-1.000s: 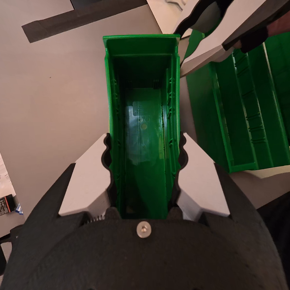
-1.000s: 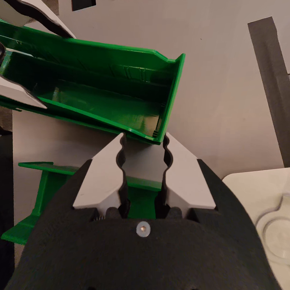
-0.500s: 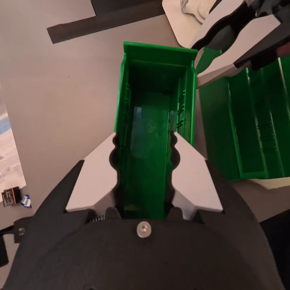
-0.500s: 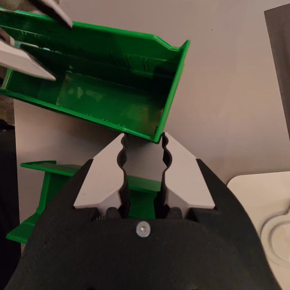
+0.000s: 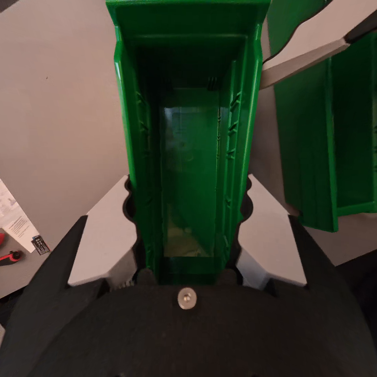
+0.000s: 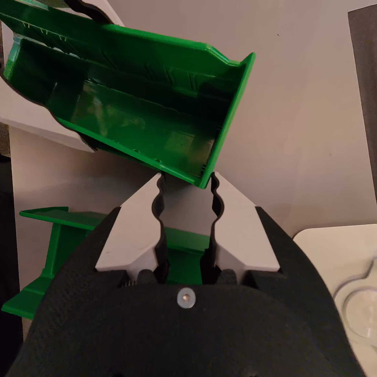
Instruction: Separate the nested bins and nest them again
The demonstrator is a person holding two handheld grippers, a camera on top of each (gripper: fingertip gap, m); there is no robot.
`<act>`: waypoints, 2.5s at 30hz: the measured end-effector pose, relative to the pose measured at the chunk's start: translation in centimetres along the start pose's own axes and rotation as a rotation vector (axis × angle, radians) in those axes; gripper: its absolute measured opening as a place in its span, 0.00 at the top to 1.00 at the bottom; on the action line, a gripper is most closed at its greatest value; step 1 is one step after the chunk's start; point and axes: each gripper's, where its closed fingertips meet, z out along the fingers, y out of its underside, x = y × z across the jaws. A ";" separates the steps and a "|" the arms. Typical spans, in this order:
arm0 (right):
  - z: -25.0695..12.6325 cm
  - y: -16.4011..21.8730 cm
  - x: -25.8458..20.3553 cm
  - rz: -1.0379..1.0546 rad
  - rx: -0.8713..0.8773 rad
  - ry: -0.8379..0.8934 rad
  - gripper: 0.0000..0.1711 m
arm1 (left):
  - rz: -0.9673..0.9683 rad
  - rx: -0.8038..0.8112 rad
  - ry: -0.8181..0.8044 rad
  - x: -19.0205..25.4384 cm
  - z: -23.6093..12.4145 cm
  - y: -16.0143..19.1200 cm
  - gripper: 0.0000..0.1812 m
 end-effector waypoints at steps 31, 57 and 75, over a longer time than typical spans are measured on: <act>0.3 -0.5 0.3 0.122 -0.066 -0.033 0.66 | -0.019 0.098 0.035 -0.5 -3.0 -1.6 0.47; -3.3 -0.8 2.2 0.129 0.016 0.064 0.67 | -0.073 0.180 -0.179 -10.6 -16.0 -4.4 0.42; -12.1 3.4 -2.6 0.230 0.159 0.055 0.64 | -0.154 -0.142 -0.029 -13.7 1.4 4.9 0.32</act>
